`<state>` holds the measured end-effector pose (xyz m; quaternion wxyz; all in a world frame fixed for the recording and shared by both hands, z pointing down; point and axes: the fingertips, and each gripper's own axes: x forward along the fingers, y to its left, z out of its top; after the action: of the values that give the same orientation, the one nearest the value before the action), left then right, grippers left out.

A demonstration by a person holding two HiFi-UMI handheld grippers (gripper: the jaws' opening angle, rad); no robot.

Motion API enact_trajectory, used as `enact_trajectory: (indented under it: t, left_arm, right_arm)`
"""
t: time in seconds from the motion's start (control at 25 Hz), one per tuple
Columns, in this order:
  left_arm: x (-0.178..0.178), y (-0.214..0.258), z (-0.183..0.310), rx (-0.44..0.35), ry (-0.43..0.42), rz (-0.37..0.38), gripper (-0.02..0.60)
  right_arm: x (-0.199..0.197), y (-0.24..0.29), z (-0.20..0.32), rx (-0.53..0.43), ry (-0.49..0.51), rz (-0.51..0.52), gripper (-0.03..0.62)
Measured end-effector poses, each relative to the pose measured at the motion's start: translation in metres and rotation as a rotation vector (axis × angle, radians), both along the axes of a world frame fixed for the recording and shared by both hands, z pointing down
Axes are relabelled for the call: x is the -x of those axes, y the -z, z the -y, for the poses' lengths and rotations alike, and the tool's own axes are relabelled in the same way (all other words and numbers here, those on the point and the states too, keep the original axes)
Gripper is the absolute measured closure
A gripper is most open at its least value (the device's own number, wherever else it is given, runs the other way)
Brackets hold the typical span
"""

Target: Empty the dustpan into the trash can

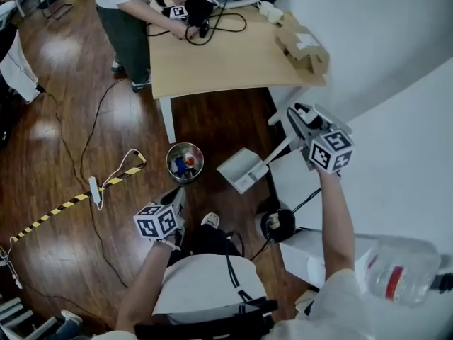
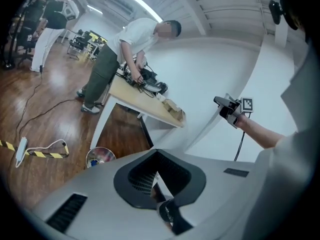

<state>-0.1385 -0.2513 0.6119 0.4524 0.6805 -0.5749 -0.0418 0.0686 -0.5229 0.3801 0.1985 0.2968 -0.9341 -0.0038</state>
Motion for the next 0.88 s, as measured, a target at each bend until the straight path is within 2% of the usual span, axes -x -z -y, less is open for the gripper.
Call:
enact_trajectory:
  t: [0.2,0.36,0.56,0.76,0.88]
  left_arm:
    - [-0.011,-0.006,0.022,0.045,-0.050,0.079,0.594]
    - [-0.014,-0.013,0.037,0.080,-0.066,0.127,0.594]
    - [-0.030,-0.030,0.057,0.129,-0.105,0.162,0.594]
    - [-0.056,-0.060,0.073,0.201,-0.164,0.176,0.594]
    - [-0.074,-0.069,0.080,0.213,-0.206,0.181,0.594]
  right_arm:
    - [-0.054,-0.070,0.016,0.009,-0.139,-0.021,0.459]
    - [-0.098,-0.130,0.019,0.016,-0.242,0.013,0.457]
    - [-0.149,-0.189,0.022,0.037,-0.449,0.080,0.454]
    - [-0.163,-0.232,-0.002,0.049,-0.610,0.135,0.451]
    - [-0.158,-0.260,-0.025,0.095,-0.664,0.168,0.441]
